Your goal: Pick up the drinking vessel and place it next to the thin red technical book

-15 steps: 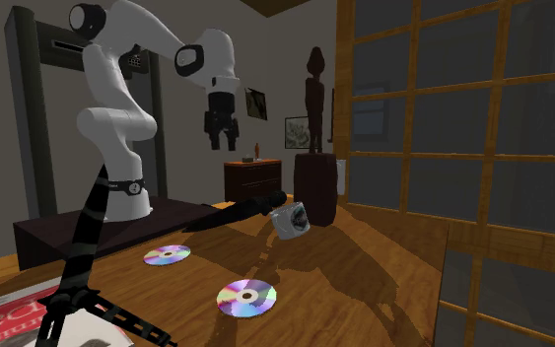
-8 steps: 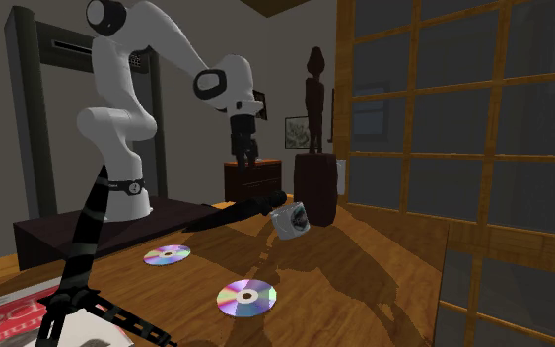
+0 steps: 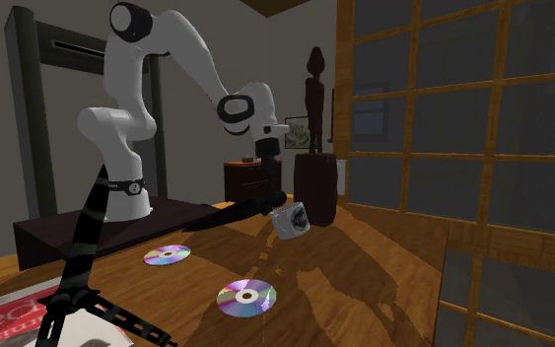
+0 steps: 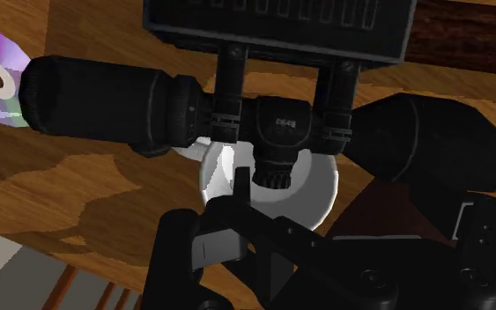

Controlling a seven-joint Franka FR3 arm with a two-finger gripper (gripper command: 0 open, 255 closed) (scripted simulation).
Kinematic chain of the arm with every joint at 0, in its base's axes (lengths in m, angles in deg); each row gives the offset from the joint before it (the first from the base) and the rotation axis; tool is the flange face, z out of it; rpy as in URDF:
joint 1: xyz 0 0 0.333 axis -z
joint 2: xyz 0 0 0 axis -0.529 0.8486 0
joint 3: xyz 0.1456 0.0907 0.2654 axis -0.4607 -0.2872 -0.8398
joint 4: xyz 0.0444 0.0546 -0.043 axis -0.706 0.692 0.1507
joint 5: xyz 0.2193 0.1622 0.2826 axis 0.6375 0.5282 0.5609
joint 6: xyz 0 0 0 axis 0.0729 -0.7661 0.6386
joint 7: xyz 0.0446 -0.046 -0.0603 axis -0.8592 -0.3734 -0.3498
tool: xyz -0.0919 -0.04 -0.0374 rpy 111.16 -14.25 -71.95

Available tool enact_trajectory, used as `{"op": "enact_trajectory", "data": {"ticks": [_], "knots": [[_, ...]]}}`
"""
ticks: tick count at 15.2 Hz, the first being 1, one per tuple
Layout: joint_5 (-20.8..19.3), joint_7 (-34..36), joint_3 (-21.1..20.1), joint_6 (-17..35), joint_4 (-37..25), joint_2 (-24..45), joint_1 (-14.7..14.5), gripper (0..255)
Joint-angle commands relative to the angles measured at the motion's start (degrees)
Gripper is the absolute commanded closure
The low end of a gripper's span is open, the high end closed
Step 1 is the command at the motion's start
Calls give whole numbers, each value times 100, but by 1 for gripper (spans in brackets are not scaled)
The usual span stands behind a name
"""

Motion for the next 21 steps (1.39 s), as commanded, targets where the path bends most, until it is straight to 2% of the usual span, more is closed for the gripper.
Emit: {"op": "enact_trajectory", "data": {"ticks": [1,3,10,18,19,21], "knots": [[-398,274,88,208,-240,400,-148,0],[-676,470,193,326,-504,741,-306,0],[-1005,723,449,652,-740,1304,-450,0],[-1029,742,470,677,-762,1351,-463,0],[-1028,741,470,676,-764,1351,-462,255],[-1028,742,470,676,-764,1351,-463,255]]}}
